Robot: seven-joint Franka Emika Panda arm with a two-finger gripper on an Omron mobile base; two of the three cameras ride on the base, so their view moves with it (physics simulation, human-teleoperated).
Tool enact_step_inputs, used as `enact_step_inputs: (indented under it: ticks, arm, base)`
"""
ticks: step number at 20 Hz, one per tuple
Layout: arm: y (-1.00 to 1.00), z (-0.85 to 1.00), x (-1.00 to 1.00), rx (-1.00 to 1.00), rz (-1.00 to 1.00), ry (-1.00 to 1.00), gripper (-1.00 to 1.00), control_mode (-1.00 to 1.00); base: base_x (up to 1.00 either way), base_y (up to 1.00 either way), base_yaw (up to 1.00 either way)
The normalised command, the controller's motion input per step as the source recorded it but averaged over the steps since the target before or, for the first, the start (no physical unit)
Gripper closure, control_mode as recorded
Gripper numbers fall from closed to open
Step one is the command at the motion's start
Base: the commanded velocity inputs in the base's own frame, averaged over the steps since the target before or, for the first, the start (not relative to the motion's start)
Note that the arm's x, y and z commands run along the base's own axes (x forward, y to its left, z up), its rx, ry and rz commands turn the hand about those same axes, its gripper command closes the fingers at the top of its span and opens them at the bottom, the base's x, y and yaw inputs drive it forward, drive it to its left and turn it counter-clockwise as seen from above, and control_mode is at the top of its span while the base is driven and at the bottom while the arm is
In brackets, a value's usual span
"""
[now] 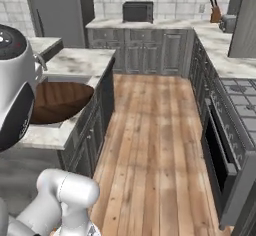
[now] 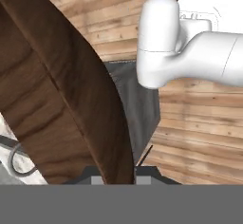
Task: Pick up the bowls from the cabinet and place each bowl in front of a stool on the dining counter.
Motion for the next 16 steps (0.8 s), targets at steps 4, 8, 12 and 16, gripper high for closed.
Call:
enact_step_inputs:
  ticks: [4, 8, 12, 16]
  arm:
    - [0.0, 0.0, 0.0, 0.0, 0.0, 0.0, 1.0, 1.0]
    - [0.0, 0.0, 0.0, 0.0, 0.0, 0.0, 1.0, 1.0]
    - [0.0, 0.0, 0.0, 0.0, 0.0, 0.0, 1.0, 1.0]
    - [0.0, 0.0, 0.0, 0.0, 0.0, 0.0, 1.0, 1.0]
  base:
    - [-0.99, 0.49, 0.36]
    - [-0.51, 1.0, 0.33]
    - [0.0, 1.0, 0.2]
    - [0.14, 1.0, 0.07]
